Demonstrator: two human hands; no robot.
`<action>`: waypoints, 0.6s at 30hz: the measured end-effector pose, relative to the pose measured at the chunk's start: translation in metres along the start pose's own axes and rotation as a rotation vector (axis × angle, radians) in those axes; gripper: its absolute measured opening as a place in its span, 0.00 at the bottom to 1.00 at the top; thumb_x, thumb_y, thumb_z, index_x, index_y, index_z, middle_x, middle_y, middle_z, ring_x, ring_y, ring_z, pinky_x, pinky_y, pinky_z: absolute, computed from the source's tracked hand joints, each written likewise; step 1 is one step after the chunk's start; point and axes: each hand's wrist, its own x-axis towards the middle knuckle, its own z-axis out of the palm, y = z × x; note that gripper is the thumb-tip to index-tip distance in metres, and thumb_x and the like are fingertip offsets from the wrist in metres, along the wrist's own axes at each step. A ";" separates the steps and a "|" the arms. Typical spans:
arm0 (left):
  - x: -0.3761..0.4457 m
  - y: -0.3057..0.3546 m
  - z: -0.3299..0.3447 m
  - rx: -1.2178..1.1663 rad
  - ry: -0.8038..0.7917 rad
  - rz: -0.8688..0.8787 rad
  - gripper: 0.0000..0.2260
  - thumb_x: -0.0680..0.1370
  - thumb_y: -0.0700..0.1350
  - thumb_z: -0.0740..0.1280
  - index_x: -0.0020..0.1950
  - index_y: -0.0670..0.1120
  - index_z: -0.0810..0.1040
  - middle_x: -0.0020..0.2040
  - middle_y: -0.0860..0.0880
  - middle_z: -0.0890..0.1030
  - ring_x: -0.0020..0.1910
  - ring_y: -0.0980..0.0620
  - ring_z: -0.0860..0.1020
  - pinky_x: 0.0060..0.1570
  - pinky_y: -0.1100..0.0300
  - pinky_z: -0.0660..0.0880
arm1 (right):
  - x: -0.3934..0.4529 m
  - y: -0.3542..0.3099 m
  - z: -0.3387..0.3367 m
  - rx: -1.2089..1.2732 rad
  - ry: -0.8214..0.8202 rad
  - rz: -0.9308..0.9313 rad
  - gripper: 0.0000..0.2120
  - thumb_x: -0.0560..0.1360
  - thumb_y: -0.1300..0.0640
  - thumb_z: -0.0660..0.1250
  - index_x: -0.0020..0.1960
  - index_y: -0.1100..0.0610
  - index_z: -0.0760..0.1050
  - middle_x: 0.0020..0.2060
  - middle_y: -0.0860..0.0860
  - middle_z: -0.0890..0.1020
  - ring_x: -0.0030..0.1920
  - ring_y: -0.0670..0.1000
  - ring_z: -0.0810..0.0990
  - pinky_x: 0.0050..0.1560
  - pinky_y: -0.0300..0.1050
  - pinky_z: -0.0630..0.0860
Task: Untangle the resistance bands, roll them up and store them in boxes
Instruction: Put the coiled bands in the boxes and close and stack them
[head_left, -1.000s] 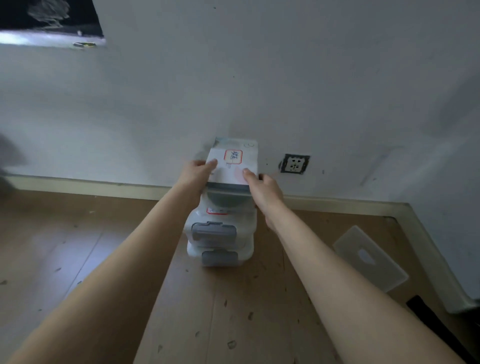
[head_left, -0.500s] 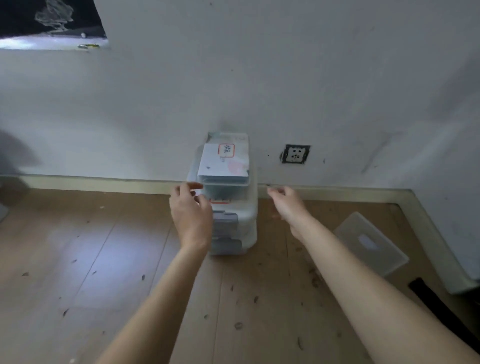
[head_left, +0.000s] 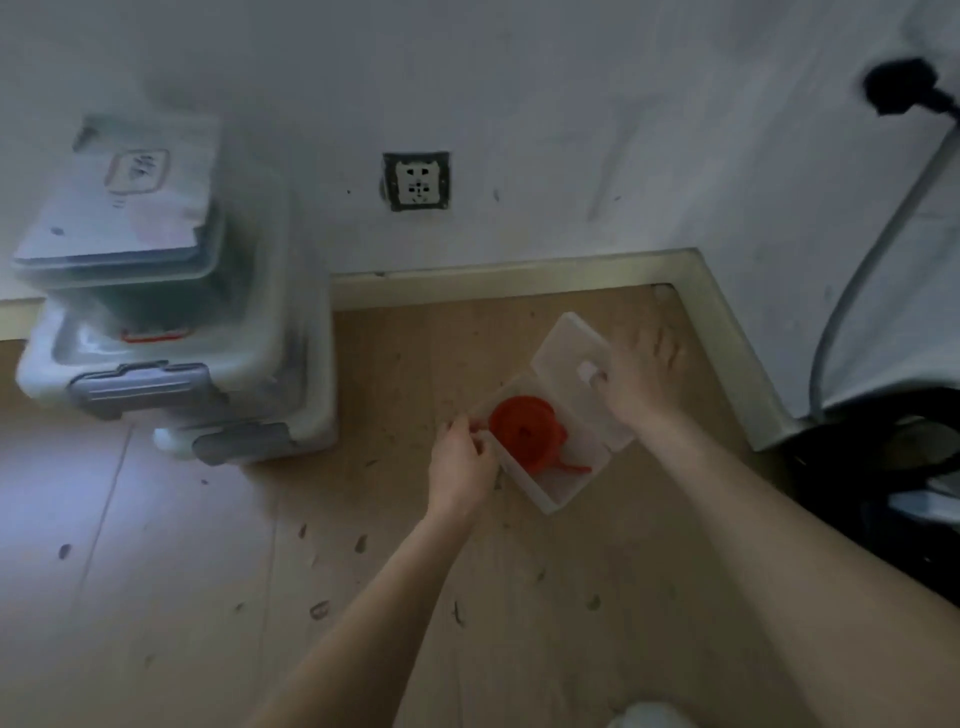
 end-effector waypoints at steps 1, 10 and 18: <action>0.005 -0.001 0.009 -0.020 -0.040 -0.033 0.12 0.79 0.41 0.59 0.62 0.44 0.72 0.56 0.47 0.75 0.55 0.49 0.75 0.51 0.58 0.73 | 0.004 0.006 -0.001 -0.005 -0.048 0.050 0.22 0.76 0.52 0.63 0.67 0.61 0.66 0.66 0.62 0.70 0.66 0.62 0.69 0.65 0.55 0.63; 0.033 -0.028 0.029 -0.622 -0.114 -0.531 0.12 0.81 0.43 0.55 0.58 0.39 0.74 0.50 0.41 0.79 0.44 0.46 0.78 0.37 0.58 0.75 | -0.043 -0.013 0.056 0.465 -0.447 -0.136 0.39 0.68 0.49 0.71 0.74 0.45 0.56 0.73 0.56 0.53 0.72 0.61 0.54 0.68 0.55 0.56; 0.041 -0.047 0.016 -0.670 -0.144 -0.454 0.13 0.78 0.45 0.66 0.55 0.36 0.78 0.48 0.41 0.82 0.41 0.48 0.81 0.39 0.59 0.79 | -0.059 -0.026 0.113 -0.019 -0.261 -0.270 0.47 0.69 0.38 0.66 0.75 0.42 0.37 0.73 0.59 0.42 0.70 0.68 0.50 0.69 0.68 0.48</action>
